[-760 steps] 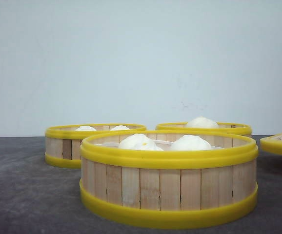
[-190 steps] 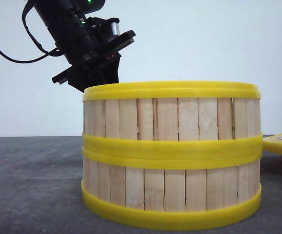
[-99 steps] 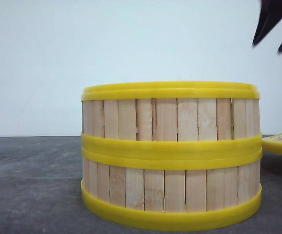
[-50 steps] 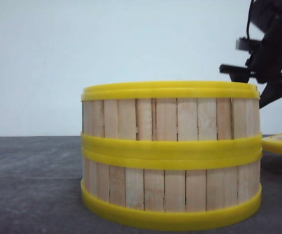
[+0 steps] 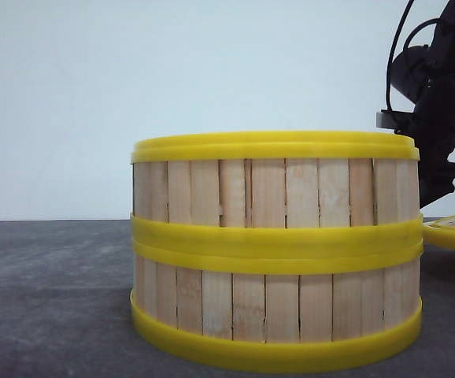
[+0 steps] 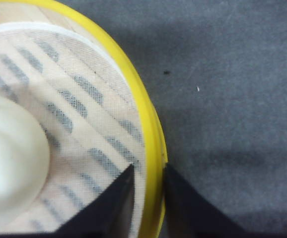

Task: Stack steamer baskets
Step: 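Reach the right gripper to the other back basket and grasp its rim, then lift the basket with the right gripper and carry it above the stack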

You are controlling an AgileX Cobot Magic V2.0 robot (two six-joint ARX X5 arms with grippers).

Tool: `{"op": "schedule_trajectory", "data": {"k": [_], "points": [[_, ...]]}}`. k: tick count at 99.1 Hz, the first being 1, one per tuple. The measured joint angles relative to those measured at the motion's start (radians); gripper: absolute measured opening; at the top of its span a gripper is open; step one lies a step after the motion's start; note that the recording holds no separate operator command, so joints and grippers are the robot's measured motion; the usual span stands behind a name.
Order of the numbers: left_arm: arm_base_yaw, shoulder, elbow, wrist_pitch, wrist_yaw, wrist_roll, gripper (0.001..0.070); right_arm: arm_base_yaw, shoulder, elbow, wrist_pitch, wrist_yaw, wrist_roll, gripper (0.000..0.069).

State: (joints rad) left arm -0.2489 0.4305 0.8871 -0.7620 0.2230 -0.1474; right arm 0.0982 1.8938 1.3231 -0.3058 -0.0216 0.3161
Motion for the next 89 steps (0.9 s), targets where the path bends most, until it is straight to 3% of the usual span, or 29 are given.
{"op": "schedule_trajectory", "data": {"k": [9, 51, 73, 89], "points": [[0.0, 0.0, 0.0, -0.011, 0.0, 0.0, 0.0293, -0.001, 0.0, 0.0, 0.011, -0.001, 0.011, 0.0033], [0.0, 0.0, 0.0, -0.018, 0.0, 0.0, 0.0293, -0.019, -0.06, 0.093, -0.021, -0.015, 0.04, 0.0033], [0.0, 0.0, 0.0, -0.018, 0.0, 0.001, 0.0293, -0.031, -0.308, 0.158, -0.09, -0.131, 0.02, 0.0033], [0.0, 0.0, 0.0, -0.018, 0.0, 0.002, 0.0293, -0.002, -0.488, 0.163, -0.267, -0.274, -0.063, 0.0031]]}}
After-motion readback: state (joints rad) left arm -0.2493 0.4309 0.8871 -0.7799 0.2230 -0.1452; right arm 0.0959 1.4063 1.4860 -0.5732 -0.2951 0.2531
